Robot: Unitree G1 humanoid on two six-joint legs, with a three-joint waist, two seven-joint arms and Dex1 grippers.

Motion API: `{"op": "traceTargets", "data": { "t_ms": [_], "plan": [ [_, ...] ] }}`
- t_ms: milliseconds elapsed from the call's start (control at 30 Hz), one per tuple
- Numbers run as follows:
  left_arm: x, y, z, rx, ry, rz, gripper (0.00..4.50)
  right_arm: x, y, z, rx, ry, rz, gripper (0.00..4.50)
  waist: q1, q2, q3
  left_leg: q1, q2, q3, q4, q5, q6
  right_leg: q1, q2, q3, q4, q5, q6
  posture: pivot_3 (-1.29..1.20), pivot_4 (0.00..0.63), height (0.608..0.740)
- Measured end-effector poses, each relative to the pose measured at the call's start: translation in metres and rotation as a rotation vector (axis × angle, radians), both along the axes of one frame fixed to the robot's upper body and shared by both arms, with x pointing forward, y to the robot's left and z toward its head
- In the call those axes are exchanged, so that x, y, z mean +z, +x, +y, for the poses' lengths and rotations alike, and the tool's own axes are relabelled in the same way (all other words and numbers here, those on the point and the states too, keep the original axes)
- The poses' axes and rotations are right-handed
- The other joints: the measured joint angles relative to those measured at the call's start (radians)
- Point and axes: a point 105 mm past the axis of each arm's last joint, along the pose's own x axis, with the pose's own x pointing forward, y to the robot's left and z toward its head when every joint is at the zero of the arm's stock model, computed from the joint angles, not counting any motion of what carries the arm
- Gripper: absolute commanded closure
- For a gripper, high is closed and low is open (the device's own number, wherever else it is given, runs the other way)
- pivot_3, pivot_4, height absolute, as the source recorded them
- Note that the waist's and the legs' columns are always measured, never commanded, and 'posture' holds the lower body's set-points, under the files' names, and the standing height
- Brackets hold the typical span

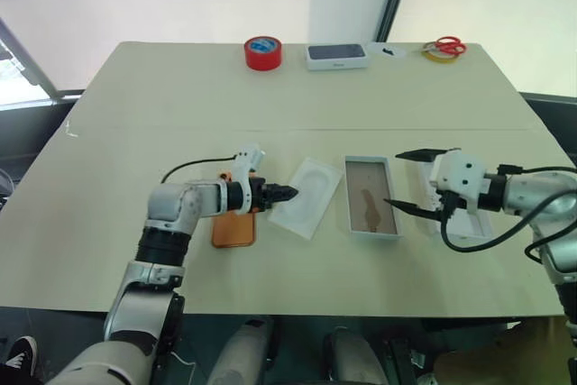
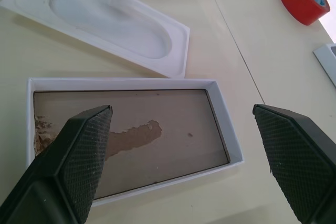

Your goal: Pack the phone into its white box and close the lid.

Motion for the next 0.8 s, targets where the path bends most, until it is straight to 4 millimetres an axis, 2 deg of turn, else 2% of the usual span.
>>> {"op": "traceTargets", "data": {
  "t_ms": [33, 133, 267, 400, 533, 633, 700, 800],
  "plan": [
    [-0.001, -0.001, -0.001, 0.001, -0.001, 0.010, 4.45, 0.000, 0.000, 0.000, 0.000, 0.000, 0.001, 0.00, 0.000, 0.000, 0.000, 0.000, 0.000, 0.000, 0.000, 0.000, 0.000, 0.000, 0.000, 0.000, 0.000, 0.000, 0.000, 0.00, 0.150, 0.740],
    [0.001, -0.001, -0.002, 0.007, -0.018, 0.018, 4.49, -0.004, -0.003, 0.001, 0.005, -0.003, 0.014, 0.00, 0.000, 0.000, 0.000, 0.000, 0.000, 0.000, 0.000, 0.000, 0.000, 0.000, 0.000, 0.000, 0.000, 0.000, 0.000, 0.00, 0.150, 0.740],
    [0.001, 0.000, 0.000, 0.039, -0.040, 0.038, 4.49, -0.018, -0.015, 0.003, 0.038, -0.020, 0.084, 0.00, 0.000, 0.000, 0.000, 0.000, 0.000, 0.000, 0.000, 0.000, 0.000, 0.000, 0.000, 0.000, 0.000, 0.000, 0.000, 0.00, 0.150, 0.740],
    [0.007, 0.005, 0.009, 0.117, -0.107, 0.068, 4.49, -0.040, -0.036, 0.020, 0.146, -0.052, 0.189, 0.00, -0.003, 0.000, 0.000, 0.000, 0.000, -0.001, 0.001, 0.000, 0.000, 0.001, 0.000, -0.001, 0.000, 0.000, 0.000, 0.00, 0.150, 0.740],
    [0.015, 0.008, 0.016, 0.179, -0.159, 0.079, 4.49, -0.053, -0.039, 0.027, 0.168, -0.071, 0.242, 0.00, -0.001, -0.001, 0.000, 0.000, 0.000, -0.001, 0.001, 0.000, 0.000, 0.001, 0.000, -0.001, 0.000, 0.000, 0.000, 0.00, 0.150, 0.740],
    [0.022, 0.011, 0.023, 0.230, -0.166, 0.052, 4.50, -0.063, -0.037, 0.029, 0.168, -0.116, 0.273, 0.85, -0.001, -0.001, 0.000, 0.000, 0.000, -0.001, 0.001, 0.000, 0.000, 0.001, 0.000, -0.001, 0.000, 0.000, 0.000, 0.00, 0.150, 0.740],
    [0.032, 0.014, 0.024, 0.271, -0.207, 0.012, 4.50, -0.073, -0.031, 0.024, 0.131, -0.150, 0.312, 1.83, 0.000, -0.001, 0.001, 0.000, 0.000, 0.000, 0.001, 0.000, 0.000, 0.001, 0.000, -0.001, 0.000, 0.000, 0.000, 0.00, 0.150, 0.740],
    [0.040, 0.015, 0.026, 0.302, -0.233, -0.010, 4.50, -0.074, -0.023, 0.021, 0.113, -0.175, 0.326, 3.39, 0.000, -0.001, 0.001, 0.000, 0.000, -0.001, 0.001, 0.000, 0.000, 0.002, 0.000, -0.002, 0.000, 0.000, 0.000, 0.00, 0.150, 0.740]
  ]
}}
